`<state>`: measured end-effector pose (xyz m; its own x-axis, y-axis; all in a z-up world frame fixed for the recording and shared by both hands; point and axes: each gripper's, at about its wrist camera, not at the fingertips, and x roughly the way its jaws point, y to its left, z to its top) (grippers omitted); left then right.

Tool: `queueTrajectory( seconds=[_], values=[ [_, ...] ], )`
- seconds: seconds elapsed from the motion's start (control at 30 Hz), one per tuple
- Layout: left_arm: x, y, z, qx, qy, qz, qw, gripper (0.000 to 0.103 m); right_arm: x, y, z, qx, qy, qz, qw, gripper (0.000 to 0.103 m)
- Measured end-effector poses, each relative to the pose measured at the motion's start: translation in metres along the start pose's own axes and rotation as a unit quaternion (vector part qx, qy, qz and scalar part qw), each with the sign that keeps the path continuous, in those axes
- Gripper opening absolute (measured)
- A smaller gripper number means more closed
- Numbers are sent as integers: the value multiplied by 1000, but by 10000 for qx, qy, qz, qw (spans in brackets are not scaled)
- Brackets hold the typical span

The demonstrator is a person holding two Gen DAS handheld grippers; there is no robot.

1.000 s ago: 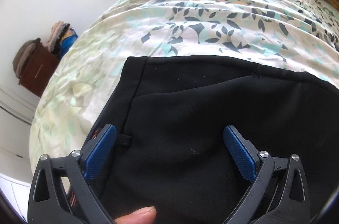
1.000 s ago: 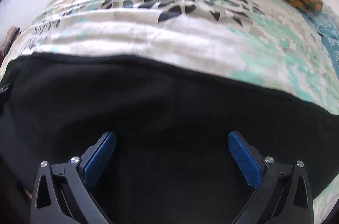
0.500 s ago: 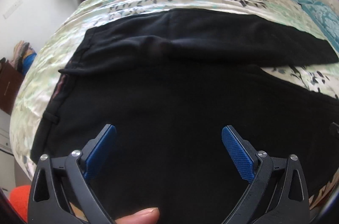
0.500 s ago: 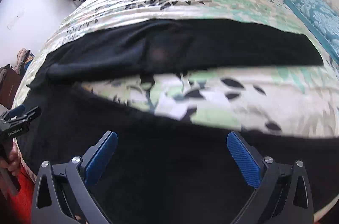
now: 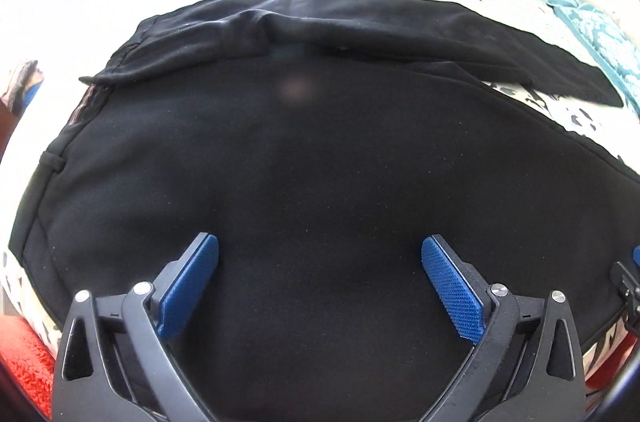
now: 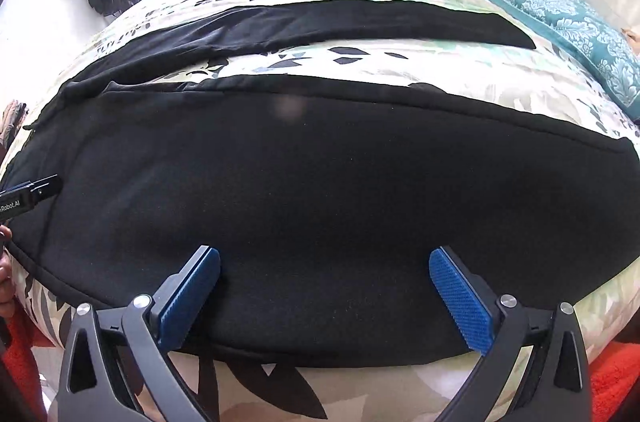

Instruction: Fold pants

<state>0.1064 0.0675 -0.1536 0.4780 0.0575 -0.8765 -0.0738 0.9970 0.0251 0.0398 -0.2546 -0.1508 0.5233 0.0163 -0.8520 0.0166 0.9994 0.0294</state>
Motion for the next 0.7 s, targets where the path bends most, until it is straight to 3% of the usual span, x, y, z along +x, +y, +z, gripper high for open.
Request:
queueTrajectory(
  seconds=[0.17, 0.27, 0.33, 0.47, 0.6, 0.7],
  values=[
    [-1, -1, -7, 85, -138, -28, 9999, 102, 1, -1, -1, 89, -42, 91, 9999, 103],
    [-3, 3, -11, 191, -127, -84, 9997, 102, 0, -7, 8, -56, 216, 271, 9994, 103],
    [-4, 6, -14, 268, -132, -130, 9995, 102, -6, -25, 12, 87, 303, 122, 9994, 103],
    [-4, 7, -15, 357, -139, -162, 9991, 102, -9, -110, 16, 1043, 346, -561, 9924, 103],
    [-7, 5, -19, 375, -164, -129, 9991, 103, -17, -230, 14, 2251, 166, -1175, 9671, 103],
    [-7, 4, -20, 381, -159, -103, 9991, 103, -22, -275, 11, 2786, -103, -826, 9568, 103]
  ],
)
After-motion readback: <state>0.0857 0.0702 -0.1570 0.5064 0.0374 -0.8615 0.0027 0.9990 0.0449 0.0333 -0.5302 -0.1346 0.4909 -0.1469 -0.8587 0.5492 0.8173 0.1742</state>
